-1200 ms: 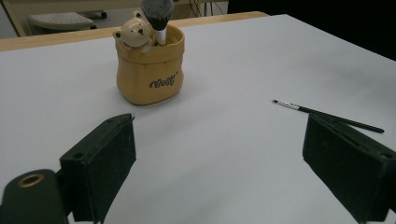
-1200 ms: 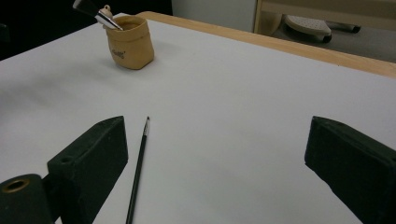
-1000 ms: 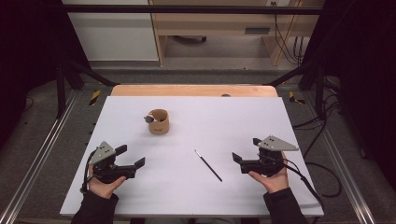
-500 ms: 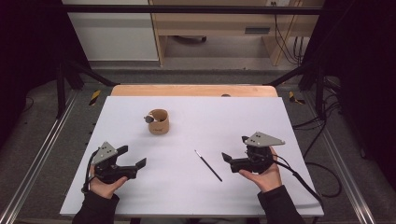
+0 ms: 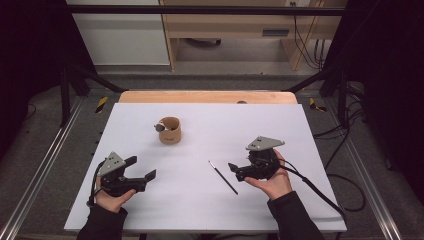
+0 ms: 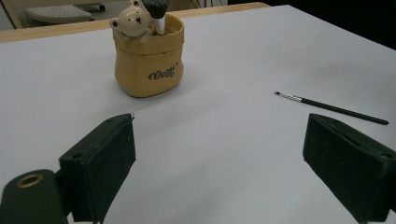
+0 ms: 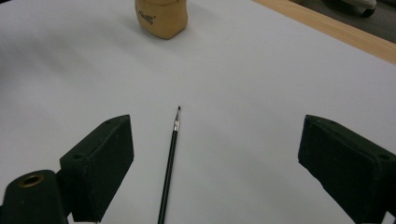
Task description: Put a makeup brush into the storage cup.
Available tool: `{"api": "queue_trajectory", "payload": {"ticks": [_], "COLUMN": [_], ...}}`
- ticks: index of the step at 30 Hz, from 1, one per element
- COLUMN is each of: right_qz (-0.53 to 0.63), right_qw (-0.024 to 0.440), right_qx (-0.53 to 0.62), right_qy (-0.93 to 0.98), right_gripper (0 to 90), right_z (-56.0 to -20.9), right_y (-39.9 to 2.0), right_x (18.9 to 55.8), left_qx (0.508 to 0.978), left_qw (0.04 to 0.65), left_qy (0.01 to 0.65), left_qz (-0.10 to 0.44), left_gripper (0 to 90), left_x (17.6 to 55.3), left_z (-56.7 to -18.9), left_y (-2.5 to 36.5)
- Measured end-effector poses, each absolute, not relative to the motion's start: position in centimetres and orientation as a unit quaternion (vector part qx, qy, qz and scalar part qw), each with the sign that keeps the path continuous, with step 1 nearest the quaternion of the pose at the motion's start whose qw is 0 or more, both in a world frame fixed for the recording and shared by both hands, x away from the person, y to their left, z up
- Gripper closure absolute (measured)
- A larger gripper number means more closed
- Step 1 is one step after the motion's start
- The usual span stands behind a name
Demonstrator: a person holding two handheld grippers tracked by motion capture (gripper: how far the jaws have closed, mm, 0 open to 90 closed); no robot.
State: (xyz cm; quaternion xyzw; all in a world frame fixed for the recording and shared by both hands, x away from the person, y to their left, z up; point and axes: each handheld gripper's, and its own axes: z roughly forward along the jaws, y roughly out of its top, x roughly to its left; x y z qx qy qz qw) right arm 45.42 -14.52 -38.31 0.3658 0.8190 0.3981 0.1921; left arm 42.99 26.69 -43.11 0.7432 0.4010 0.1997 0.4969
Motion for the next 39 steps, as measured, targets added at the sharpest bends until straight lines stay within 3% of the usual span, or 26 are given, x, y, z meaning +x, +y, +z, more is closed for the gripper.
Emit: {"api": "queue_trajectory", "payload": {"ticks": [39], "right_qz": [0.258], "right_qw": [0.134], "right_qx": [0.347], "right_qy": [0.892], "right_gripper": [24.4], "right_z": [-40.8], "right_y": [-8.6], "right_x": [48.9], "left_qx": [0.754], "left_qw": [0.491], "left_qy": [0.393], "left_qz": [0.190], "left_gripper": [9.0], "left_x": [43.1], "left_z": [-43.3], "left_y": [26.4]}}
